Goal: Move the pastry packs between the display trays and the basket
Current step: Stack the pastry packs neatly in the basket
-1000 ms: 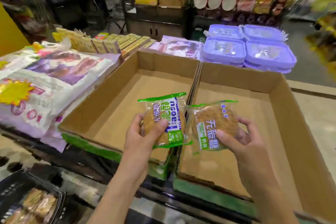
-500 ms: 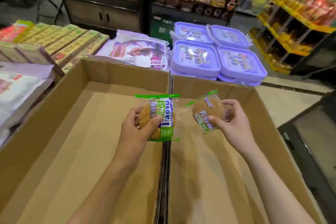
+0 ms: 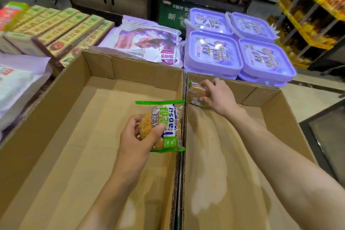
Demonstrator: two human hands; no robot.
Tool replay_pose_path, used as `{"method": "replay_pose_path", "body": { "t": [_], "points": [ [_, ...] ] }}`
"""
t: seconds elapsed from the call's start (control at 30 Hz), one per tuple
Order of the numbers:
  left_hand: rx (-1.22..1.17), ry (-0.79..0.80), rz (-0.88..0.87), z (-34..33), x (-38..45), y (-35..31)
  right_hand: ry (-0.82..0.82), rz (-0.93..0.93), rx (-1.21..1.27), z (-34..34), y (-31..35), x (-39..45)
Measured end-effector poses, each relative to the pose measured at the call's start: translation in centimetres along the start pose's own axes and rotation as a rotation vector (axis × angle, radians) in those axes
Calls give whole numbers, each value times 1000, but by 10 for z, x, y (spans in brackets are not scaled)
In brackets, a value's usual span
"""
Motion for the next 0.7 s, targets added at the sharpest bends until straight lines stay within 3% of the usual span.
{"method": "replay_pose_path", "body": {
  "t": [0.17,0.33,0.57,0.7],
  "points": [
    [47,-30,-15,5,-5,-1,-223,51,-104,-19,8,7],
    [63,-33,-42,6,-10,-3,-310,52,-126,-20,9,2],
    [53,-28,-31,7,-16,-3,-304,69,-92,-19,2,5],
    [55,-58,-22,14,-18,-3,-180,20,-44,-8,4,17]
  ]
}}
Point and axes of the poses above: each hand's wrist, its own x-axis towards the middle knuckle, its own z-axis out of the back of the hand, y = z × x, the point moved 1 cm from there along x, towards the middle knuckle, and after that the axes turned 13 degrees about x, right-handed, at the moved point
